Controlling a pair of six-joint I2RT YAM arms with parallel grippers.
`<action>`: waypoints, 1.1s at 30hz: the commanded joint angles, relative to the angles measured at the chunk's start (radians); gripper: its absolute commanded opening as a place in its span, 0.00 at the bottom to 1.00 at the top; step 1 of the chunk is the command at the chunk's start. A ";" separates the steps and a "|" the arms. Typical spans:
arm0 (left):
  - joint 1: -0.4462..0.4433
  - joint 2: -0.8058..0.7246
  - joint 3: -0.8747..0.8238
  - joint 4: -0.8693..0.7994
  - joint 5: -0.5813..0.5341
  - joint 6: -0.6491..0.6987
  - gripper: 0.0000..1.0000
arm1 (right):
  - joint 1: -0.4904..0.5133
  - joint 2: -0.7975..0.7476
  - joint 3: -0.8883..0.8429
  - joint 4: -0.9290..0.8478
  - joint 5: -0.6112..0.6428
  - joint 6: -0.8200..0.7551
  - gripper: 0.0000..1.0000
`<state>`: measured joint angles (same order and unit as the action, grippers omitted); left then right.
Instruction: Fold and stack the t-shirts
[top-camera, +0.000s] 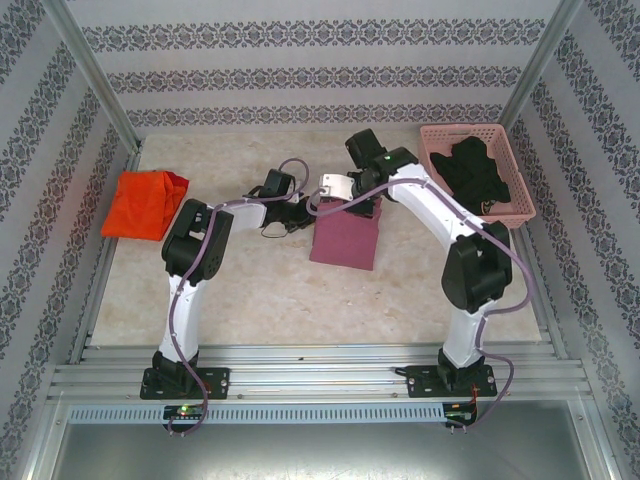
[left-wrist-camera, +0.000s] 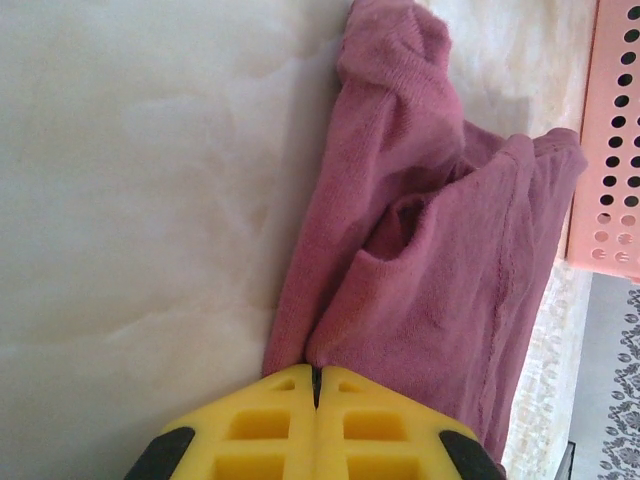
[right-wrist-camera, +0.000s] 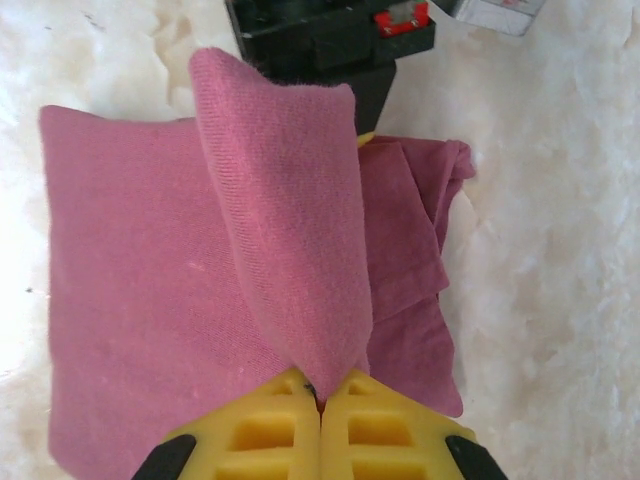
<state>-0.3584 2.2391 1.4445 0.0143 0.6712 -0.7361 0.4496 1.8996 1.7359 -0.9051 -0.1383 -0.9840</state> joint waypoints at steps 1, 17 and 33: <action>0.024 0.092 -0.024 -0.172 -0.080 0.051 0.00 | -0.018 0.058 0.083 -0.040 0.033 -0.039 0.00; 0.043 0.139 0.018 -0.226 -0.069 0.091 0.00 | -0.052 0.251 0.243 0.037 0.049 -0.064 0.00; 0.061 0.109 -0.017 -0.205 -0.077 0.081 0.00 | -0.063 0.303 0.189 0.317 0.019 0.055 0.60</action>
<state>-0.3325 2.2768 1.5005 -0.0513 0.7597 -0.6849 0.4007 2.2463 1.9579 -0.7181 -0.1017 -0.9821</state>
